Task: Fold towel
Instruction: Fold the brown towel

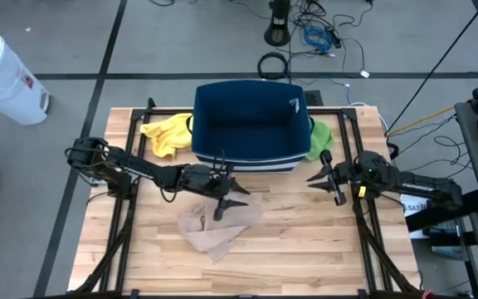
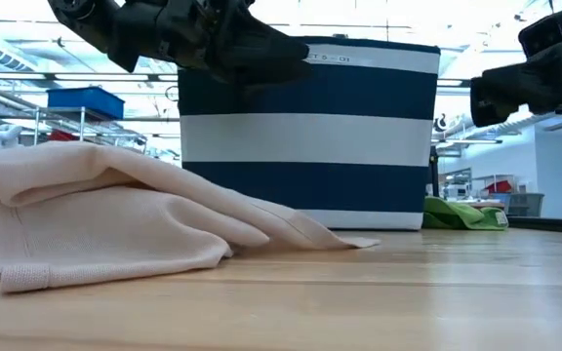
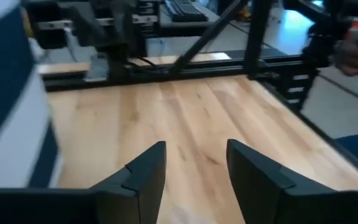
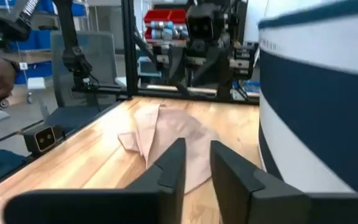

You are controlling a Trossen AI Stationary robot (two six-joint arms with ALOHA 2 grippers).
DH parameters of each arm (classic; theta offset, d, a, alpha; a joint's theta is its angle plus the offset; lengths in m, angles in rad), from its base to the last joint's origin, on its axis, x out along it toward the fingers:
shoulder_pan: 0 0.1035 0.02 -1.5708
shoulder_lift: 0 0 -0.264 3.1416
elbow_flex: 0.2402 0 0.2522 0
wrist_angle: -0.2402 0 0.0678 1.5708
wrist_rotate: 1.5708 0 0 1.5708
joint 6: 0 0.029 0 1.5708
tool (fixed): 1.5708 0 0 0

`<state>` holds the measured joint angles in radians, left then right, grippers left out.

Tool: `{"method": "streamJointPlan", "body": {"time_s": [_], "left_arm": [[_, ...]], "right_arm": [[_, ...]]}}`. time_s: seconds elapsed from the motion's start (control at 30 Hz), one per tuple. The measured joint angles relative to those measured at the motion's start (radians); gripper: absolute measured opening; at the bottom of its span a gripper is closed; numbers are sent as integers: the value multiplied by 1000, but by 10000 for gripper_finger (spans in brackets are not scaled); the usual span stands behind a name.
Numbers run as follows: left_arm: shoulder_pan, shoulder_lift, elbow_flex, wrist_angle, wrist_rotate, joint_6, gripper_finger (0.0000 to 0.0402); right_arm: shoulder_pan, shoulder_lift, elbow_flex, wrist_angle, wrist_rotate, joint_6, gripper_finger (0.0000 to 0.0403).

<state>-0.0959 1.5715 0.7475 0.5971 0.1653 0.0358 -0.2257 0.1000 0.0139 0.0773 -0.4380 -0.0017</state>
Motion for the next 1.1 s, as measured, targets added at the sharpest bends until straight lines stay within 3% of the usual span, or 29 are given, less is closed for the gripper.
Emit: {"method": "streamJointPlan", "body": {"time_s": [0.37, 0.57, 0.8, 1.1], "left_arm": [[-81, 0, 0, -262, 31, -79, 176], [-111, 0, 0, -335, 28, -129, 177], [-121, 0, 0, -336, 11, -143, 177], [-121, 0, 0, -351, 8, -163, 177]], "right_arm": [[84, 197, 0, 133, 50, -4, 184], [84, 289, 0, 199, 66, -7, 191], [84, 413, 4, 488, 59, -8, 192], [112, 693, 149, 497, 46, -62, 192]]}}
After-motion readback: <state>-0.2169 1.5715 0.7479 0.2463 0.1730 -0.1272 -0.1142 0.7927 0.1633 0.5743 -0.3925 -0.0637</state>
